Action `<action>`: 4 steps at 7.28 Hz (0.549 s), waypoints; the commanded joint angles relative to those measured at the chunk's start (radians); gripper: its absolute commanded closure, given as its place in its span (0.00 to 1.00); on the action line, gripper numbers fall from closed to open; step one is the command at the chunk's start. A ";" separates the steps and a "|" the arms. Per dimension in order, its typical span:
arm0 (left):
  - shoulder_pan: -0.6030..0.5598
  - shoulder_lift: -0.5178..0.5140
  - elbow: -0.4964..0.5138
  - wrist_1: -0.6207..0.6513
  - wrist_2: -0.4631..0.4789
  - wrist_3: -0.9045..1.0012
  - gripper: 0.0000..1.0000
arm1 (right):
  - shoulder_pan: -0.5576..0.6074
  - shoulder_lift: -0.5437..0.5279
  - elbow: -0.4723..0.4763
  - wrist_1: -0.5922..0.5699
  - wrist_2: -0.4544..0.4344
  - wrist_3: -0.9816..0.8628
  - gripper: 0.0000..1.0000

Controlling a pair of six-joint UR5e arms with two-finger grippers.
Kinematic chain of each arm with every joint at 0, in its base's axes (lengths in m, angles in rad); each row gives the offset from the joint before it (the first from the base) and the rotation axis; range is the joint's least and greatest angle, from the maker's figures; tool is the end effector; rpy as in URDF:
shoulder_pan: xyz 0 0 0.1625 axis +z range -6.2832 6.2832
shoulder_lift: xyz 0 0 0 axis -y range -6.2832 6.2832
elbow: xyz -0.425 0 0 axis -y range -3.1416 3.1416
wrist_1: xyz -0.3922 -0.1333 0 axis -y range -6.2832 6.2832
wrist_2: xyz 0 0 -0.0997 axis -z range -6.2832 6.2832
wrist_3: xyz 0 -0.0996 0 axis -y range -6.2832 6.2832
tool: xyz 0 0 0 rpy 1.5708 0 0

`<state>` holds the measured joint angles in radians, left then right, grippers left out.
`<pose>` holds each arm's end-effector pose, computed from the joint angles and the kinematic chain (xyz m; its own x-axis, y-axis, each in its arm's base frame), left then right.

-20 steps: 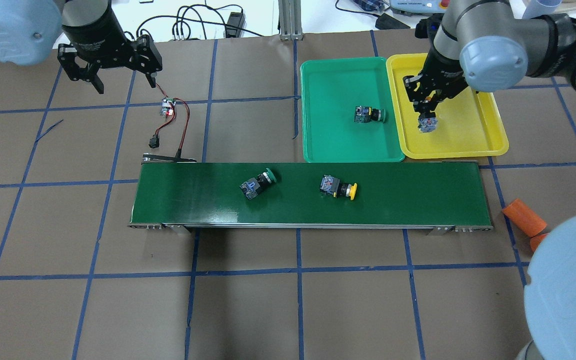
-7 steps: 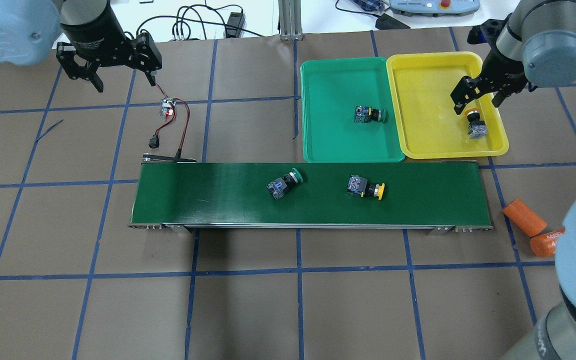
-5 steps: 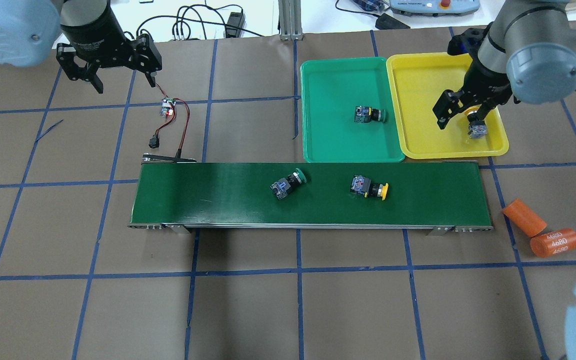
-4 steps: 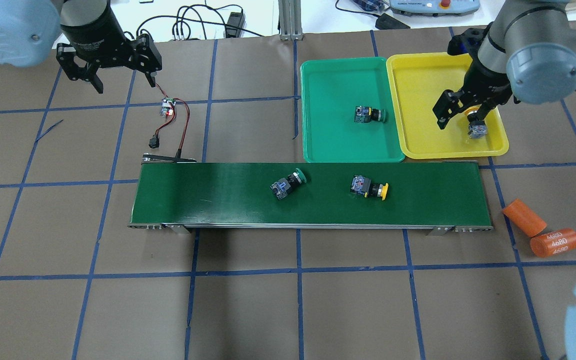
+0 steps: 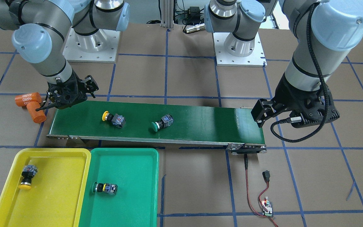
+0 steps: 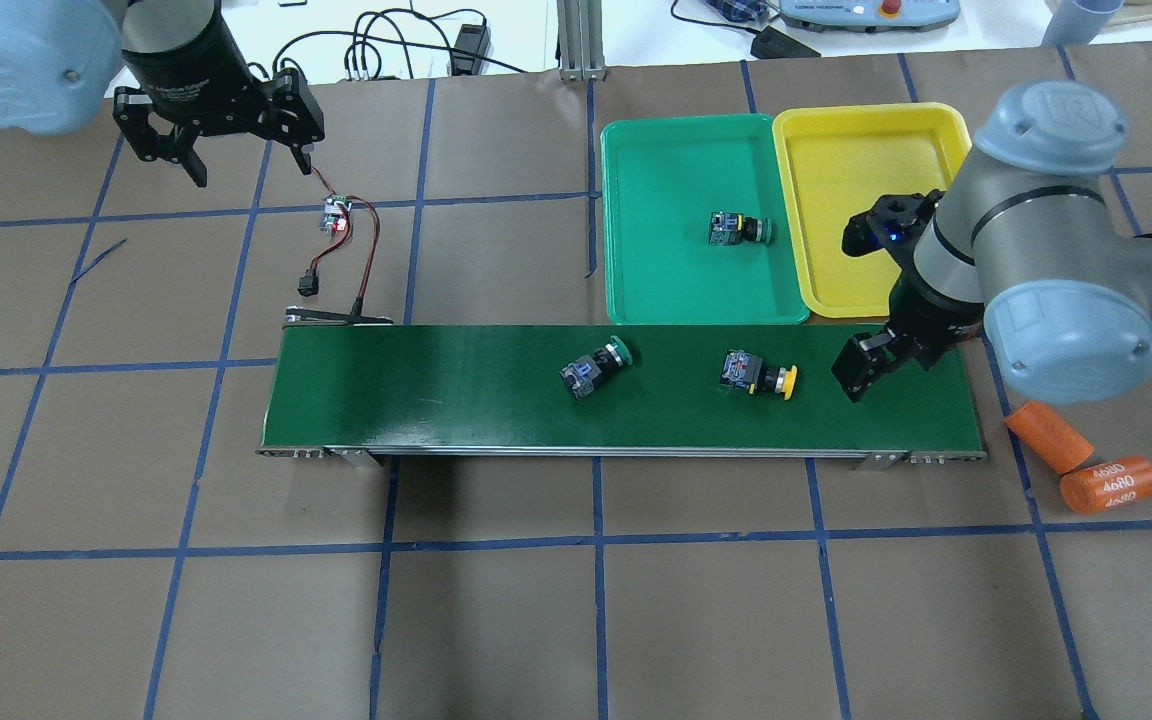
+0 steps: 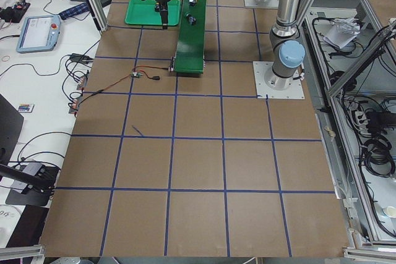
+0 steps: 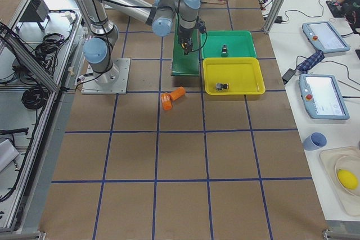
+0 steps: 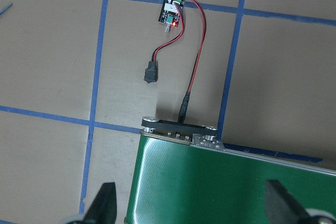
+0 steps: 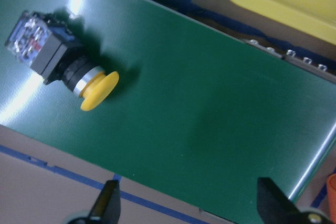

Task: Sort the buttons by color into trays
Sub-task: 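Return the right gripper to the belt and grasp another yellow-capped button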

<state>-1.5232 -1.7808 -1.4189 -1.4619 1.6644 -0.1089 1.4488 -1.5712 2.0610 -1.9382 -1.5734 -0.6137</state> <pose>-0.0960 -0.5900 0.4614 -0.9832 -0.1602 -0.0873 -0.1553 0.9860 -0.0606 0.0794 -0.4457 0.2920 -0.8810 -0.4681 -0.0682 -0.4729 0.8753 0.1013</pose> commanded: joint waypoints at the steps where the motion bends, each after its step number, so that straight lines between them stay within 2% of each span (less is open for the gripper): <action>1: 0.000 0.003 0.000 0.002 0.000 0.000 0.00 | 0.002 -0.016 0.048 -0.103 -0.031 -0.282 0.18; 4: 0.000 0.004 0.000 0.002 0.000 0.000 0.00 | 0.004 -0.009 0.136 -0.359 -0.017 -0.557 0.14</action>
<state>-1.5232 -1.7771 -1.4189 -1.4604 1.6644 -0.1089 1.4516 -1.5863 2.1681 -2.1996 -1.5993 -1.0497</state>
